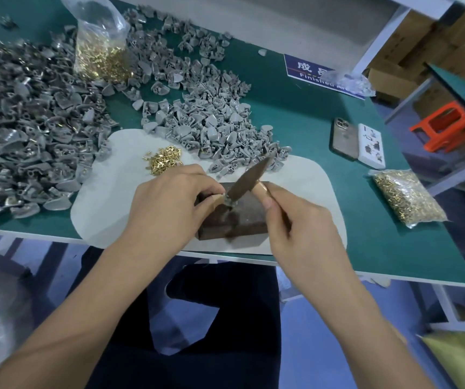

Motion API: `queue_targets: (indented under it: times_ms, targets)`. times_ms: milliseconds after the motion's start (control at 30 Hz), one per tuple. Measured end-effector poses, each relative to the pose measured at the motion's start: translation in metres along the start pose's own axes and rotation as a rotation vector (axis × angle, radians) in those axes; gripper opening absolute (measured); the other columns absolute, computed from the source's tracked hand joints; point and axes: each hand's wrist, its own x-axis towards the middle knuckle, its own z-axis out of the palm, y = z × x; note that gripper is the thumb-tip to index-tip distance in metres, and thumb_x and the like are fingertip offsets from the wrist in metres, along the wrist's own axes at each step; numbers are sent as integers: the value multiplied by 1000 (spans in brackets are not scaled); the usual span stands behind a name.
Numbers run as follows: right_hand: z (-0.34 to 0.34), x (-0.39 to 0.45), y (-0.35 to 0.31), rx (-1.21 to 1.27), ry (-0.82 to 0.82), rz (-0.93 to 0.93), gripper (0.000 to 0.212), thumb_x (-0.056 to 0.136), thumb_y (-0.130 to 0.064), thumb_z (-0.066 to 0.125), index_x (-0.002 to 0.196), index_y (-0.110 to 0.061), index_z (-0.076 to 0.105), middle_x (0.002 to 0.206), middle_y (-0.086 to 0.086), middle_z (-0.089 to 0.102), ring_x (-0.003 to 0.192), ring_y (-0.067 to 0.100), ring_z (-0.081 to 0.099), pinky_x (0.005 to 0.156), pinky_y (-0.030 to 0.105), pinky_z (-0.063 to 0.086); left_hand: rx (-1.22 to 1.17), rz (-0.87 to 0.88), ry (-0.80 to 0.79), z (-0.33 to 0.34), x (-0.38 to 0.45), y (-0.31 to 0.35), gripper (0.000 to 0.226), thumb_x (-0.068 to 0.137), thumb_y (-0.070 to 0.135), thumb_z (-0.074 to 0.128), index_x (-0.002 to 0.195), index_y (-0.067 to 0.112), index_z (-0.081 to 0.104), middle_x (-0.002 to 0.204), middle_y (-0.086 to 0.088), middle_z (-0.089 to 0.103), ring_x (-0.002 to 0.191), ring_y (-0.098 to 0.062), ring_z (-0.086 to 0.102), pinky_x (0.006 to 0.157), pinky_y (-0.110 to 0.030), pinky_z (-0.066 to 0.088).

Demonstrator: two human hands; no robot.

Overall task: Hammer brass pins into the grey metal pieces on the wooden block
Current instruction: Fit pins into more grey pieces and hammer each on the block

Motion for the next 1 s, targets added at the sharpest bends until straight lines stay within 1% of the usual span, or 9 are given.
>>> queue_targets:
  times_ms: [100, 200, 267, 333, 400, 567, 700, 867, 1000]
  targets:
    - [-7, 2, 5, -108, 65, -17, 32, 105, -44, 37, 118, -34, 64, 58, -12, 42, 58, 13, 38, 54, 35, 37, -9, -8, 1, 0, 0, -1, 4, 88, 44, 72, 92, 43, 73, 85, 20, 61, 80, 0, 44, 57, -19, 32]
    - [-13, 3, 3, -1, 214, -37, 31, 107, -43, 38, 118, -30, 65, 65, -19, 46, 58, 5, 42, 56, 24, 35, -26, 0, 8, 1, 0, 0, 1, 89, 42, 72, 90, 42, 73, 84, 19, 62, 84, -4, 51, 59, -24, 37]
    - [-6, 0, -1, -3, 164, -28, 33, 108, -42, 42, 126, -30, 66, 75, -22, 58, 66, 1, 54, 63, 27, 44, -34, 10, 0, 0, 1, 0, 1, 87, 41, 74, 89, 40, 74, 83, 20, 63, 88, -7, 54, 61, -27, 40]
    - [1, -5, -1, -70, 48, 2, 32, 106, -42, 46, 131, -33, 65, 88, -8, 71, 78, 22, 65, 67, 38, 53, -27, 20, -21, -1, 3, -1, 4, 86, 41, 74, 90, 39, 75, 84, 20, 63, 90, -8, 55, 63, -28, 38]
    - [3, -6, 2, -77, 22, 15, 30, 105, -43, 48, 129, -36, 64, 84, -3, 71, 76, 29, 62, 63, 42, 53, -28, 20, -45, -3, 6, -2, 7, 86, 42, 74, 92, 39, 76, 86, 22, 62, 92, -7, 55, 65, -28, 37]
    - [-5, 0, 5, -51, 143, -24, 22, 106, -48, 45, 111, -37, 63, 65, -16, 47, 58, 11, 38, 52, 35, 38, -33, 29, -47, -3, 5, -3, 7, 89, 42, 72, 94, 40, 75, 88, 21, 62, 93, -7, 56, 65, -28, 39]
    - [-3, -2, 1, 38, 254, -33, 27, 108, -41, 47, 123, -31, 68, 69, -21, 51, 62, 2, 47, 59, 21, 39, -30, 35, -38, -3, 5, -3, 6, 88, 44, 72, 92, 41, 75, 88, 21, 64, 92, -6, 56, 63, -26, 37]
    - [7, -10, -1, -51, 86, 16, 35, 102, -49, 46, 128, -37, 65, 83, -5, 72, 72, 25, 63, 63, 42, 55, -8, 23, -37, -3, 5, -3, 8, 87, 44, 73, 94, 41, 75, 88, 21, 63, 94, -7, 56, 63, -27, 35]
    - [6, -7, 4, 50, 193, 29, 32, 105, -46, 46, 124, -34, 68, 71, -17, 57, 64, 4, 48, 61, 32, 47, -7, 22, -35, -3, 5, -3, 7, 88, 45, 72, 94, 42, 75, 87, 21, 63, 93, -6, 56, 63, -27, 37]
